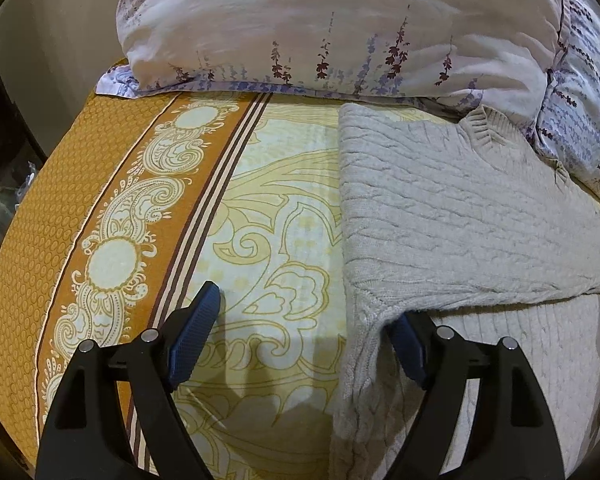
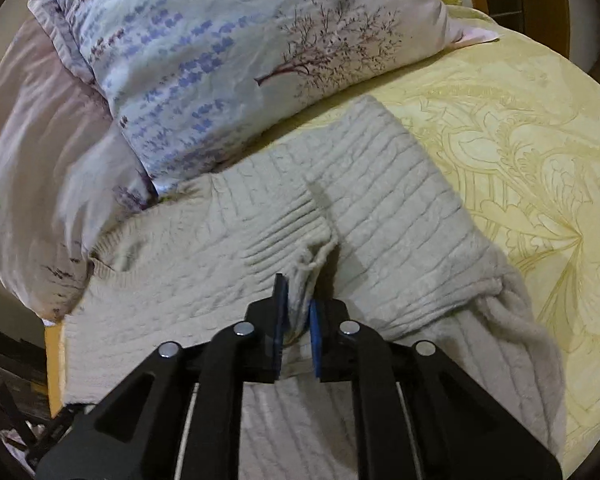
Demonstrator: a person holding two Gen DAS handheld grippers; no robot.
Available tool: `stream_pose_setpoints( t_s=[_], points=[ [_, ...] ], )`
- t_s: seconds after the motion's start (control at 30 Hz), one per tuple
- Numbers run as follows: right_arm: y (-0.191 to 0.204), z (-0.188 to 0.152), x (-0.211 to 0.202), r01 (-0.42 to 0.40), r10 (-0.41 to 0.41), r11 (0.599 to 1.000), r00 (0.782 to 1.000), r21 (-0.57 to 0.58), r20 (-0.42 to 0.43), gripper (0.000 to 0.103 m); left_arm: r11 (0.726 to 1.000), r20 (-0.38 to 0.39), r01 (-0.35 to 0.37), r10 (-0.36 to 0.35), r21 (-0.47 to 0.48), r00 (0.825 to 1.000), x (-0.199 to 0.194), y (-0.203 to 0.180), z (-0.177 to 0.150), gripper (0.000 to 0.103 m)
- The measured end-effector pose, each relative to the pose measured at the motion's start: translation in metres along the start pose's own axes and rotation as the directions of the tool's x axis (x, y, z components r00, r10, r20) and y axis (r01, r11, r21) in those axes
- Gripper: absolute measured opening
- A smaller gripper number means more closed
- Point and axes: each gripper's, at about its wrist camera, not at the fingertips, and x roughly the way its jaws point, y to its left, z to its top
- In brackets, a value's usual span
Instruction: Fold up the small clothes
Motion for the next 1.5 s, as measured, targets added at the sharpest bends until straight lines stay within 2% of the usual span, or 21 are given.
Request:
stream_pose_setpoints(
  t_s=[0.07, 0.13, 0.23, 0.3, 0.37, 0.5, 0.57, 0.63, 0.77, 0.8, 0.83, 0.93, 1.0, 1.07, 1.13, 1.2, 1.23, 1.3, 1.4, 1.43, 1.5],
  points=[
    [-0.003, 0.002, -0.01, 0.062, -0.061, 0.998, 0.998, -0.032, 0.026, 0.024, 1.0, -0.012, 0.012, -0.012, 0.009, 1.0, -0.002, 0.001, -0.001, 0.08],
    [-0.017, 0.004, -0.026, 0.101, -0.099, 0.995, 0.993, -0.022, 0.067, 0.04, 0.999, -0.029, 0.039, -0.039, 0.022, 0.999, -0.007, 0.004, -0.006, 0.08],
    [-0.047, 0.009, -0.049, 0.056, -0.057, 0.998, 0.996, 0.014, 0.074, 0.051, 0.995, -0.041, 0.096, -0.095, 0.017, 0.995, -0.019, 0.014, -0.016, 0.08],
    [-0.064, 0.007, -0.062, 0.014, -0.015, 1.0, 0.998, 0.021, 0.061, 0.059, 0.985, -0.039, 0.169, -0.17, -0.012, 0.985, -0.032, 0.025, -0.027, 0.08],
    [-0.088, 0.002, -0.076, -0.054, 0.053, 0.998, 0.998, 0.033, 0.02, 0.061, 0.972, -0.04, 0.232, -0.234, -0.046, 0.971, -0.04, 0.033, -0.035, 0.08],
    [-0.13, -0.014, -0.091, -0.156, 0.164, 0.981, 0.984, 0.113, -0.071, 0.061, 0.92, -0.053, 0.367, -0.377, -0.139, 0.925, -0.054, 0.045, -0.06, 0.077],
    [-0.147, -0.024, -0.091, -0.2, 0.22, 0.966, 0.969, 0.162, -0.113, 0.061, 0.9, -0.062, 0.4, -0.415, -0.171, 0.908, -0.057, 0.045, -0.07, 0.076],
    [-0.157, -0.033, -0.09, -0.216, 0.247, 0.958, 0.956, 0.19, -0.157, 0.061, 0.889, -0.06, 0.419, -0.436, -0.186, 0.898, -0.062, 0.043, -0.077, 0.076],
    [-0.164, -0.052, -0.093, -0.255, 0.292, 0.95, 0.93, 0.181, -0.225, 0.06, 0.864, -0.074, 0.46, -0.482, -0.203, 0.873, -0.066, 0.036, -0.087, 0.073],
    [-0.164, -0.056, -0.093, -0.271, 0.309, 0.946, 0.921, 0.179, -0.237, 0.059, 0.863, -0.073, 0.465, -0.486, -0.199, 0.871, -0.067, 0.033, -0.09, 0.072],
    [-0.163, -0.06, -0.093, -0.298, 0.338, 0.937, 0.906, 0.183, -0.254, 0.059, 0.852, -0.082, 0.483, -0.506, -0.202, 0.859, -0.067, 0.03, -0.093, 0.064],
    [-0.159, -0.072, -0.089, -0.357, 0.404, 0.913, 0.862, 0.197, -0.307, 0.054, 0.805, -0.097, 0.545, -0.577, -0.234, 0.811, -0.069, 0.023, -0.105, 0.059],
    [-0.155, -0.081, -0.089, -0.393, 0.438, 0.899, 0.828, 0.195, -0.35, 0.051, 0.788, -0.102, 0.568, -0.602, -0.239, 0.792, -0.072, 0.017, -0.113, 0.058],
    [-0.153, -0.089, -0.088, -0.419, 0.467, 0.884, 0.793, 0.206, -0.39, 0.045, 0.759, -0.129, 0.594, -0.638, -0.266, 0.759, -0.072, 0.012, -0.121, 0.051],
    [-0.148, -0.102, -0.09, -0.442, 0.481, 0.875, 0.756, 0.196, -0.445, 0.039, 0.738, -0.138, 0.61, -0.663, -0.288, 0.736, -0.074, 0.007, -0.13, 0.051],
    [-0.147, -0.109, -0.093, -0.456, 0.488, 0.87, 0.734, 0.19, -0.472, 0.038, 0.721, -0.142, 0.619, -0.68, -0.313, 0.72, -0.078, 0.007, -0.138, 0.05],
    [-0.145, -0.114, -0.096, -0.471, 0.502, 0.86, 0.711, 0.196, -0.492, 0.036, 0.708, -0.151, 0.624, -0.692, -0.331, 0.706, -0.078, 0.008, -0.141, 0.049],
    [-0.145, -0.122, -0.098, -0.484, 0.511, 0.852, 0.685, 0.201, -0.518, 0.031, 0.68, -0.163, 0.633, -0.718, -0.37, 0.677, -0.079, 0.008, -0.149, 0.048],
    [-0.14, -0.134, -0.098, -0.495, 0.511, 0.846, 0.643, 0.199, -0.571, 0.03, 0.648, -0.191, 0.645, -0.75, -0.406, 0.633, -0.079, 0.004, -0.159, 0.047],
    [-0.138, -0.136, -0.098, -0.496, 0.508, 0.846, 0.638, 0.196, -0.579, 0.03, 0.643, -0.201, 0.647, -0.756, -0.41, 0.623, -0.079, 0.002, -0.161, 0.047],
    [-0.134, -0.139, -0.096, -0.498, 0.502, 0.847, 0.631, 0.187, -0.591, 0.026, 0.65, -0.219, 0.644, -0.752, -0.404, 0.621, -0.08, 0.0, -0.161, 0.044]
  ],
)
